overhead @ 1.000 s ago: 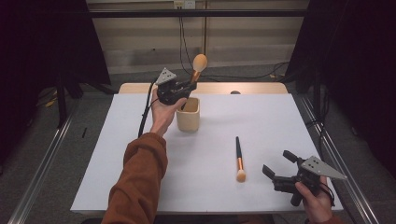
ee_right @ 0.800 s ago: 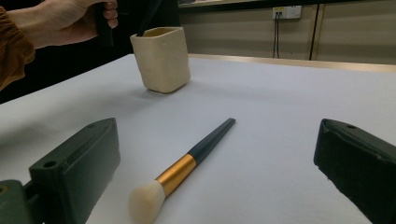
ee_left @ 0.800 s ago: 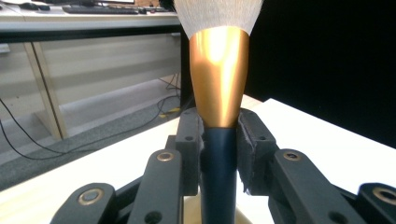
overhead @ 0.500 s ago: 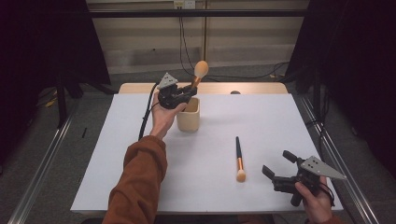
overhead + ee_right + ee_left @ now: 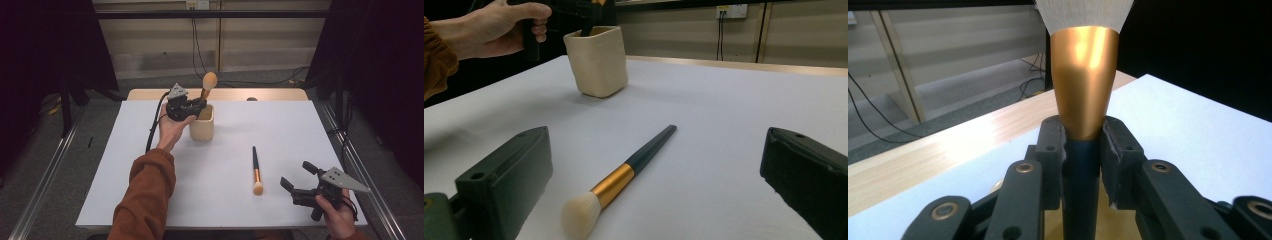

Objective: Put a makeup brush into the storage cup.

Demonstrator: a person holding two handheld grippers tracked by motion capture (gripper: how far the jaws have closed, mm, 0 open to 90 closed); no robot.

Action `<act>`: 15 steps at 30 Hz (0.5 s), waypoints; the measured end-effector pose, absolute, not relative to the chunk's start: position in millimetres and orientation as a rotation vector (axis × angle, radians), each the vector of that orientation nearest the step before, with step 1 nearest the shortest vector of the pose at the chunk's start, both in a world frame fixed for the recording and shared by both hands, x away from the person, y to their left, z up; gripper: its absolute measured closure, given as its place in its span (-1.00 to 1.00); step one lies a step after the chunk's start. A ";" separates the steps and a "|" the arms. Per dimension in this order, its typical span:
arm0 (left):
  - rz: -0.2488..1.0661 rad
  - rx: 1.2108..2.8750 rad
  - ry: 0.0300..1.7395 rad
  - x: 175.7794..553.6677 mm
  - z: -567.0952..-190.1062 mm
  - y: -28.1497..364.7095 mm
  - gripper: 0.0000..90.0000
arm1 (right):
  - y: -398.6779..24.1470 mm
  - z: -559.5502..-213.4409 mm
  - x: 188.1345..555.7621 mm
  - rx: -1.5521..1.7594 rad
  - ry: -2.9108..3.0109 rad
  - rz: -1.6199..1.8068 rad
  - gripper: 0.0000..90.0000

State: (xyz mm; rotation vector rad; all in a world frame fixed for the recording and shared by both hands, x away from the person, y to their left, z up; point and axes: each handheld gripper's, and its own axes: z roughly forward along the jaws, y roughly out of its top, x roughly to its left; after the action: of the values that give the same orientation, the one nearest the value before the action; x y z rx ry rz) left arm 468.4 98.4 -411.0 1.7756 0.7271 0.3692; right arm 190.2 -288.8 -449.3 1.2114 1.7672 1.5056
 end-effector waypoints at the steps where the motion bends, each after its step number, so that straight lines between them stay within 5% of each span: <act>1: 0.369 1.782 0.727 468.1 -411.6 99.1 0.61 | -288.8 -449.3 190.4 1.210 1.767 1.506 -1.00; 15: 0.384 1.855 0.750 467.3 -420.3 95.1 0.60 | -288.8 -449.4 190.7 1.206 1.772 1.506 -1.00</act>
State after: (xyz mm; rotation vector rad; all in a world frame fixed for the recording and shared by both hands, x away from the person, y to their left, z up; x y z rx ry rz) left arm 467.3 95.1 -420.3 1.8546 0.7505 0.3843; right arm 190.7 -288.8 -449.4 1.2061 1.7721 1.5057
